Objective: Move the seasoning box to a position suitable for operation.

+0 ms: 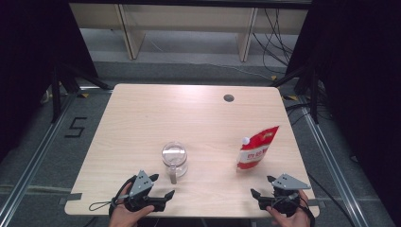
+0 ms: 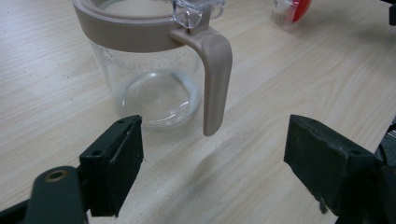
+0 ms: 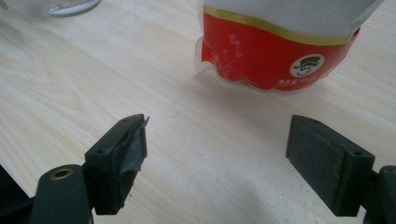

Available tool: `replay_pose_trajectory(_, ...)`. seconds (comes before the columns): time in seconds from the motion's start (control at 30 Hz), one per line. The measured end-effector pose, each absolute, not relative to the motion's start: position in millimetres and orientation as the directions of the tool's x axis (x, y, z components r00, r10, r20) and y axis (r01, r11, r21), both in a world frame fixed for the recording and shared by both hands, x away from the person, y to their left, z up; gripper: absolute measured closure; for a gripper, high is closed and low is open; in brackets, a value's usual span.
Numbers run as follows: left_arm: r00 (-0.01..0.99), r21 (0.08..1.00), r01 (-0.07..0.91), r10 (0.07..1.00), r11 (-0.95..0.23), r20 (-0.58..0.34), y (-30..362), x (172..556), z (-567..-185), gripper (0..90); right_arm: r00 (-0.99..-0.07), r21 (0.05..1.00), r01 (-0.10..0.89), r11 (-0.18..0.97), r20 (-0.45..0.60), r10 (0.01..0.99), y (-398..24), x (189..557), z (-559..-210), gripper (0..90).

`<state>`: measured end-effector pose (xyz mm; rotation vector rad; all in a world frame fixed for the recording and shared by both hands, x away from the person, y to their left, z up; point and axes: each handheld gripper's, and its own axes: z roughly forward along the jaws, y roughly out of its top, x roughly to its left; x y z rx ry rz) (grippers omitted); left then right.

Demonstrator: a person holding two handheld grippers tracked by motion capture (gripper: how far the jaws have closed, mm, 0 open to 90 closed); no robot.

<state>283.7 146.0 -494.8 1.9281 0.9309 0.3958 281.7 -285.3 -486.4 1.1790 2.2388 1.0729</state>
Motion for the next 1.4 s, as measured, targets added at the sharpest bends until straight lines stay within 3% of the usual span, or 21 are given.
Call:
replay_pose_trajectory(0.23,0.666,0.863,0.423,0.741,-0.276,-0.09,139,288,-491,31.6,-0.58,0.769,0.514,0.381,-0.015,0.814,-285,283,-488,23.3)
replay_pose_trajectory(0.9,0.694,0.85,0.401,0.719,-0.341,-0.039,123,306,-491,73.5,-0.613,0.751,0.513,0.416,-0.019,0.79,-281,283,-489,24.8)
replay_pose_trajectory(1.4,0.671,0.848,0.433,0.737,-0.305,-0.077,153,311,-490,73.5,-0.618,0.755,0.496,0.429,-0.04,0.785,-280,283,-488,25.1)
